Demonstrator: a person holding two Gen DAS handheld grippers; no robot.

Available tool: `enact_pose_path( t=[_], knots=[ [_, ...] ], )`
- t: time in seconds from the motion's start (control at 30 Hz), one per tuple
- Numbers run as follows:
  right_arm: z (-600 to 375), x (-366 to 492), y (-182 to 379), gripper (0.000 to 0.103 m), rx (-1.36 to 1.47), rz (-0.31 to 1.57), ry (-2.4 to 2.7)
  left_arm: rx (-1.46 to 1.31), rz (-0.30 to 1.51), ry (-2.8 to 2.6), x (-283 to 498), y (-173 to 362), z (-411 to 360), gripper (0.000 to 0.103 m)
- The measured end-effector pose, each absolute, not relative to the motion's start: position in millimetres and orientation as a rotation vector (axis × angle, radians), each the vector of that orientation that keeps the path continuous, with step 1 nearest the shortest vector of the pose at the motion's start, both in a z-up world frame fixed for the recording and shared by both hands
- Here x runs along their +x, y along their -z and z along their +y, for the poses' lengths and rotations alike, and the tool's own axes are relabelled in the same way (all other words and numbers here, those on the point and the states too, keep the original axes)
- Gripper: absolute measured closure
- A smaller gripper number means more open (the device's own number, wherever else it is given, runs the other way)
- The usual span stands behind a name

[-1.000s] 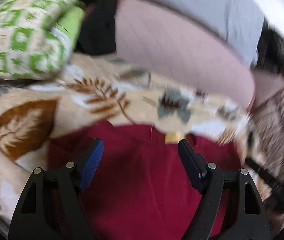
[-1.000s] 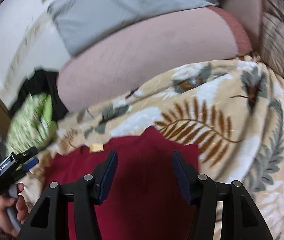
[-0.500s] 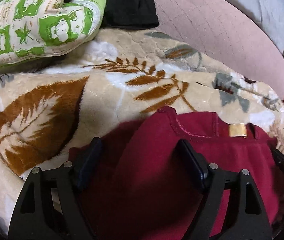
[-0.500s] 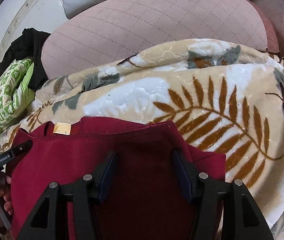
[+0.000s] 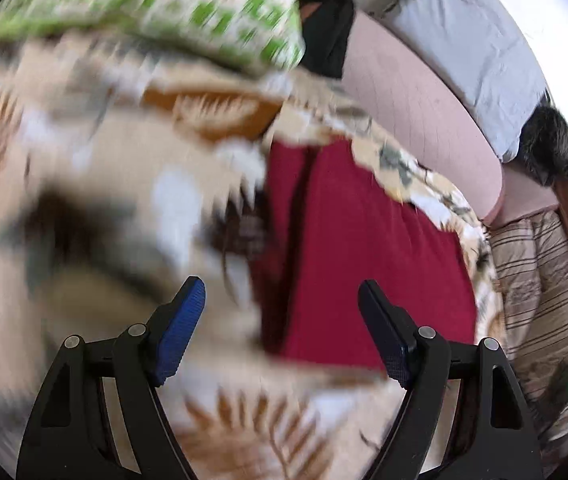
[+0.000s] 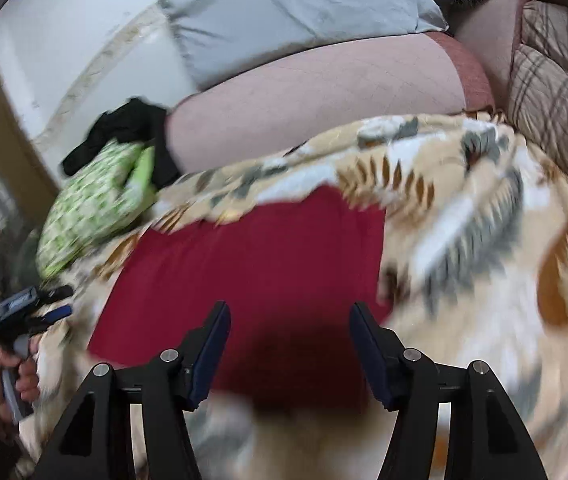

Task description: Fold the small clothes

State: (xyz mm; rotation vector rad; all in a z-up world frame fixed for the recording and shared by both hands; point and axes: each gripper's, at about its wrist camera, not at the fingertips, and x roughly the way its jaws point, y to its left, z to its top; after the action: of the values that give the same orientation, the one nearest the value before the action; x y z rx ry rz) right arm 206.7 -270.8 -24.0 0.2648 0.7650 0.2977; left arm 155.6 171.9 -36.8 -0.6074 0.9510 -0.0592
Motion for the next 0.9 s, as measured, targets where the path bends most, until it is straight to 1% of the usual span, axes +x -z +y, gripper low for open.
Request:
enact_pose_path(
  t=[0.03, 0.13, 0.2, 0.27, 0.37, 0.43, 0.47, 0.5, 0.53, 0.6, 0.67, 0.7, 0.77, 0.83, 0.9],
  knots=[
    [-268.2, 188.3, 29.6, 0.043, 0.261, 0.778, -0.299, -0.671, 0.980, 0.074, 150.4, 45.8, 169.4, 0.023],
    [-253.9, 167.7, 33.5, 0.042, 0.273, 0.851, -0.304, -0.856, 1.076, 0.086, 146.1, 65.0, 162.8, 0.024],
    [-248.1, 152.0, 37.3, 0.039, 0.297, 0.858, -0.347, -0.981, 1.071, 0.092, 141.8, 67.4, 164.3, 0.024],
    [-237.5, 142.6, 51.4, 0.039, 0.272, 0.906, -0.352, -1.040, 1.053, 0.106, 143.5, 69.2, 164.0, 0.024],
    [-217.2, 147.7, 75.4, 0.039, 0.152, 1.027, -0.348, -1.081, 0.997, 0.144, 149.8, 73.5, 166.8, 0.023],
    [-208.1, 155.0, 92.3, 0.037, 0.090, 1.094, -0.341, -1.113, 0.955, 0.179, 151.2, 81.3, 170.1, 0.023],
    [-206.6, 155.0, 95.2, 0.033, 0.087, 1.080, -0.337, -1.130, 0.945, 0.162, 150.1, 87.9, 171.8, 0.024],
    [-206.0, 154.4, 94.5, 0.031, 0.090, 1.064, -0.344, -1.159, 0.936, 0.153, 150.6, 91.0, 176.2, 0.025],
    [-205.5, 154.5, 94.5, 0.029, 0.095, 1.062, -0.351, -1.202, 0.900, 0.159, 147.7, 89.1, 180.9, 0.026],
    [-206.2, 151.6, 96.1, 0.028, 0.099, 1.053, -0.363, -1.200, 0.758, 0.197, 138.7, 70.0, 189.9, 0.025],
    [-207.9, 152.0, 97.2, 0.027, 0.110, 1.050, -0.371, -1.156, 0.721, 0.207, 139.4, 61.2, 192.3, 0.024],
    [-207.9, 151.9, 96.8, 0.025, 0.119, 1.049, -0.370, -1.164, 0.760, 0.216, 145.7, 66.7, 191.3, 0.024],
    [-206.9, 152.8, 97.8, 0.020, 0.128, 1.048, -0.375, -1.193, 0.825, 0.216, 155.8, 81.8, 186.3, 0.024],
    [-204.3, 152.6, 99.8, 0.017, 0.104, 1.045, -0.373, -1.242, 0.904, 0.241, 163.0, 100.2, 179.4, 0.025],
    [-198.5, 152.2, 100.0, 0.015, 0.063, 1.040, -0.374, -1.222, 0.920, 0.237, 164.3, 102.3, 174.8, 0.025]
  ],
)
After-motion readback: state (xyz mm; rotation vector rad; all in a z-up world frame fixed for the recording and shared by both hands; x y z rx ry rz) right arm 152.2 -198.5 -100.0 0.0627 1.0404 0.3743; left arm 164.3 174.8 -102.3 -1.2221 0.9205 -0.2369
